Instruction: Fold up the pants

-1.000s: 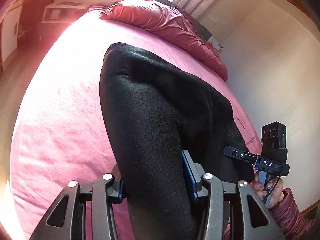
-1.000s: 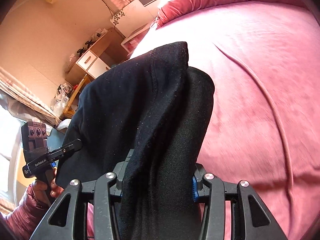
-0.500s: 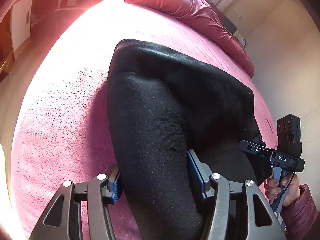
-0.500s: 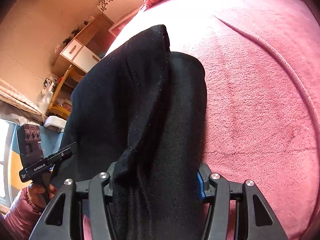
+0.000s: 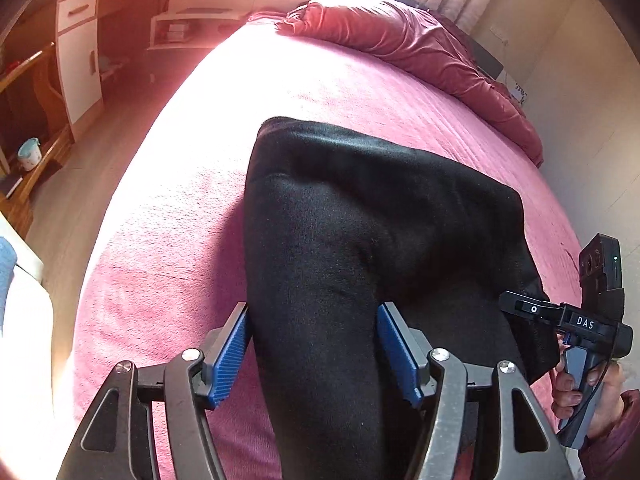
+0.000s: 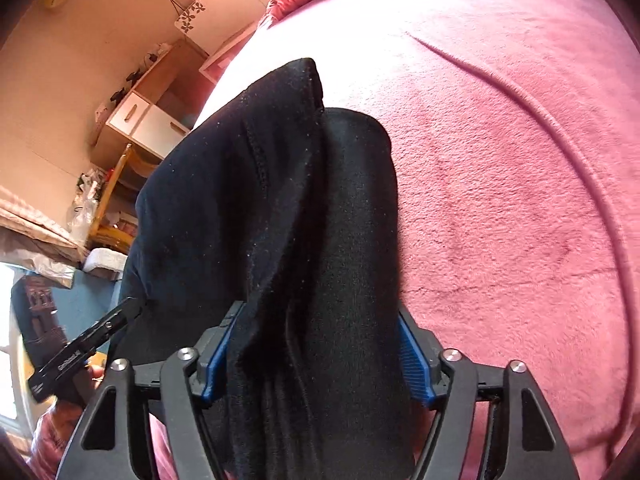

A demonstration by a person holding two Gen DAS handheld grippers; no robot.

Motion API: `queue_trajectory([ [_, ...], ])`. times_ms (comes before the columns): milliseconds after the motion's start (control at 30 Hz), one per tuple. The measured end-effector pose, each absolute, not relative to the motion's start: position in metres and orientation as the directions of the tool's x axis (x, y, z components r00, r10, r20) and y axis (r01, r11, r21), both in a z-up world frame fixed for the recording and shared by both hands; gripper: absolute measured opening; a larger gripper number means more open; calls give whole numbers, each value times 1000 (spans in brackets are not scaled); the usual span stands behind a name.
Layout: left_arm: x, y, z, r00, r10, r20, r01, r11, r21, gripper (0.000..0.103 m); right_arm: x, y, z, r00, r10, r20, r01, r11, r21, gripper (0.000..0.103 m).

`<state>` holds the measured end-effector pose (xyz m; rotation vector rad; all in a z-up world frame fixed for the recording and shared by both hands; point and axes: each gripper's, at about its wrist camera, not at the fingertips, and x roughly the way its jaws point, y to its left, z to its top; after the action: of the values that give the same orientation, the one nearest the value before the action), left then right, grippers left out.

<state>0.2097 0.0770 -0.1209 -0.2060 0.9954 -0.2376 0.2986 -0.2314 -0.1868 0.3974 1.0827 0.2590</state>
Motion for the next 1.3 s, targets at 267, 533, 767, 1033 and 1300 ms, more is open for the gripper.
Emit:
queue_trajectory([
  [267, 164, 70, -98, 619, -204, -758, 108, 979, -176, 71, 267, -226, -161, 533, 254, -807, 3, 953, 302, 77],
  [533, 130, 62, -70, 700, -149, -698, 105, 989, -106, 71, 228, -215, -132, 616, 152, -773, 19, 978, 208, 79],
  [767, 108, 63, -51, 734, -112, -669, 64, 993, -96, 71, 197, -194, -111, 663, 96, -742, 11, 990, 138, 79],
  [1033, 81, 64, -45, 756, -73, -650, 32, 997, -75, 71, 158, -165, -98, 709, 46, -704, 17, 996, 82, 79],
  [1300, 42, 56, -42, 785, -49, -617, 20, 998, -55, 71, 110, -142, -91, 761, -37, -648, 76, 997, 32, 83],
])
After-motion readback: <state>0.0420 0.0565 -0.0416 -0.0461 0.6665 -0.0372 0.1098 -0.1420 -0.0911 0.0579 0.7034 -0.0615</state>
